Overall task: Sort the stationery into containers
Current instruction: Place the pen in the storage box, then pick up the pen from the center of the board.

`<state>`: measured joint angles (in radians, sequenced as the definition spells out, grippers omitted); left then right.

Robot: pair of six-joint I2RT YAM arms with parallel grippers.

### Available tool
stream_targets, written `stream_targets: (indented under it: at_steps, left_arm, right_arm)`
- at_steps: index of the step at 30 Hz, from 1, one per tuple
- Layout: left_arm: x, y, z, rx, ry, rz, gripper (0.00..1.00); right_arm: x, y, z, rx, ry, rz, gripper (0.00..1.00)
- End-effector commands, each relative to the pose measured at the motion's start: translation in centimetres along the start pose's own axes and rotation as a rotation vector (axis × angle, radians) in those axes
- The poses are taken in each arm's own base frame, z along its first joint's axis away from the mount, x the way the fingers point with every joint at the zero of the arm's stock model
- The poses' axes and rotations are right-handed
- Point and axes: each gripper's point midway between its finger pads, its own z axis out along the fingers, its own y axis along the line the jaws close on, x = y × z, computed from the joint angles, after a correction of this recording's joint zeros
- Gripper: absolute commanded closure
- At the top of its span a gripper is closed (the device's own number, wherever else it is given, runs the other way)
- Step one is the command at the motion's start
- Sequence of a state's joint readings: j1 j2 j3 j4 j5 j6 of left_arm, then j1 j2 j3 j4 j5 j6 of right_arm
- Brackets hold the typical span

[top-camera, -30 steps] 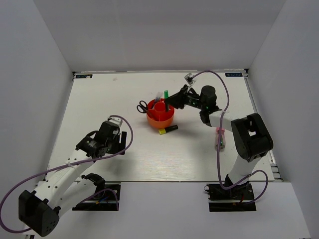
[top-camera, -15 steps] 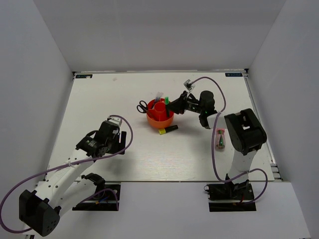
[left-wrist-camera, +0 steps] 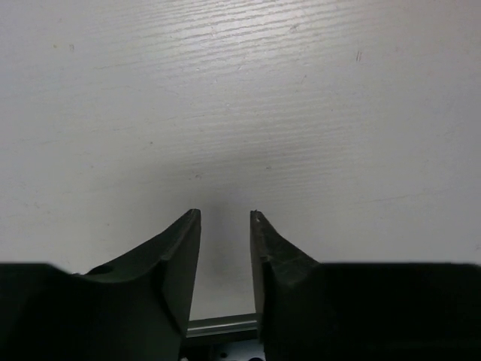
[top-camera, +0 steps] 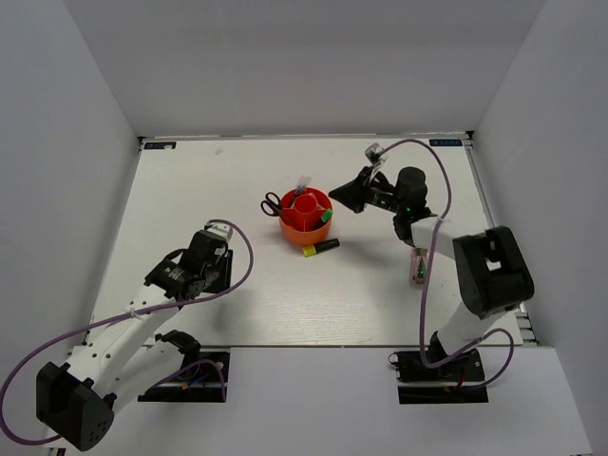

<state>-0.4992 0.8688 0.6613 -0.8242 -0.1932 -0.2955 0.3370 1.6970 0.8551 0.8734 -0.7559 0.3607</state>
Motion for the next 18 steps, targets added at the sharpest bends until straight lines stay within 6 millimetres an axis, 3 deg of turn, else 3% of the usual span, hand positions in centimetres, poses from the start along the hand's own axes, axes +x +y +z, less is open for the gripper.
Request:
stream_targets:
  at_steps: [1, 2, 3, 4, 5, 6, 7, 8, 9, 11, 13, 18]
  left_arm:
    - [-0.5, -0.3, -0.1, 0.023, -0.028, -0.005, 0.6]
    - [-0.5, -0.4, -0.1, 0.028, -0.03, -0.004, 0.7]
    - [-0.5, -0.3, -0.1, 0.026, -0.031, -0.007, 0.83]
    - [-0.4, -0.4, 0.0, 0.03, -0.027, -0.006, 0.87]
    - [-0.4, -0.5, 0.0, 0.035, -0.024, -0.006, 0.87]
    - [-0.6, -0.6, -0.1, 0.039, -0.031, -0.007, 0.87]
    - [-0.5, -0.7, 0.0, 0.04, -0.023, -0.005, 0.84]
    - [-0.6, -0.8, -0.1, 0.049, -0.026, -0.007, 0.77]
    - [-0.5, -0.9, 0.0, 0.05, -0.02, -0.003, 0.53]
    - [-0.4, -0.8, 0.1, 0.047, -0.011, -0.005, 0.38]
    - [-0.4, -0.8, 0.0, 0.046, -0.013, -0.006, 0.32]
    - [-0.3, -0.6, 0.0, 0.039, -0.01, -0.004, 0.31]
  right_arm:
    - [-2.2, 0.7, -2.1, 0.026, 0.034, -0.155, 1.0]
    - [-0.8, 1.5, -2.7, -0.016, 0.096, -0.156, 1.0]
    - [-0.3, 1.1, -3.1, -0.045, 0.123, -0.343, 1.0]
    - [2.5, 1.6, -4.6, -0.068, 0.227, -0.307, 1.0]
    - [3.6, 2.8, -5.4, -0.144, 0.257, -0.344, 1.0]
    - [4.7, 3.0, -6.0, -0.215, 0.277, -0.498, 0.95]
    - [8.3, 3.9, -8.0, -0.291, 0.382, -0.508, 0.69]
    - [9.6, 3.8, -8.4, -0.36, 0.387, -0.653, 0.58]
    - [11.5, 4.0, -9.2, -0.392, 0.417, -0.652, 0.51]
    - [13.9, 3.5, -9.8, -0.429, 0.45, -0.703, 0.44]
    - [14.2, 2.7, -9.4, -0.421, 0.458, -0.731, 0.42]
    - [14.7, 0.1, -7.7, -0.41, 0.485, -0.773, 0.42]
